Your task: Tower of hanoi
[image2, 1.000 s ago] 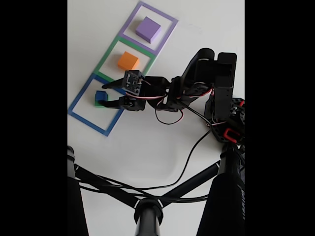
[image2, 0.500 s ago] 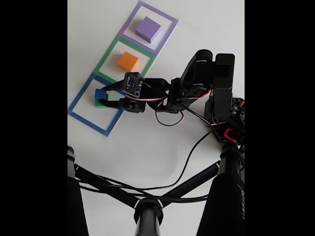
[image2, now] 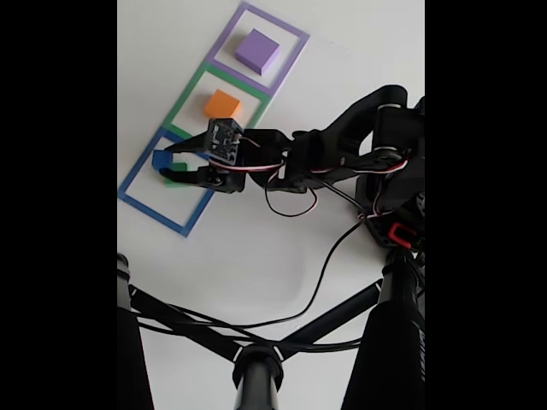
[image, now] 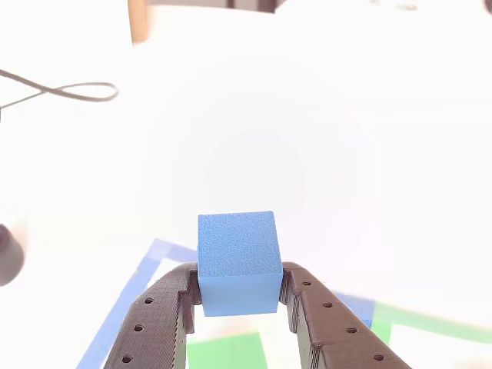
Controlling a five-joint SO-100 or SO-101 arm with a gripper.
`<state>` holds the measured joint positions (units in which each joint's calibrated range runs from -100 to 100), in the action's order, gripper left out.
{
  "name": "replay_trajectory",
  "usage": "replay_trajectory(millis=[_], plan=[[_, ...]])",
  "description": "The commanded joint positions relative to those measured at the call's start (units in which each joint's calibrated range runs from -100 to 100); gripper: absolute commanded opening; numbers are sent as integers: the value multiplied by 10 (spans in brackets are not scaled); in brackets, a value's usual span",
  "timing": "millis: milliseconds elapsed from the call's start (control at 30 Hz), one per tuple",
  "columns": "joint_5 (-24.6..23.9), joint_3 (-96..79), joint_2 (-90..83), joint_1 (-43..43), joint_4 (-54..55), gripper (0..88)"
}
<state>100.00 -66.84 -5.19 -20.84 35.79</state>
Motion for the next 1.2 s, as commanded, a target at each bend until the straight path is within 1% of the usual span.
replay_trajectory(millis=[0, 67, 200, 300, 400, 533, 600, 733, 833, 1033, 1167], plan=[[0, 45, -141, 14, -158, 51], [0, 59, -191, 29, -243, 51], [0, 147, -272, 67, -476, 52], [0, 262, -304, 96, -671, 51], [0, 419, -301, 123, -863, 50], [0, 609, -280, 162, -1066, 49], [0, 685, -267, 182, -1139, 49], [0, 792, -250, 222, -1244, 46], [0, 847, -247, 243, -1292, 44], [0, 932, -239, 282, -1356, 44], [0, 934, -240, 304, -1356, 43]])
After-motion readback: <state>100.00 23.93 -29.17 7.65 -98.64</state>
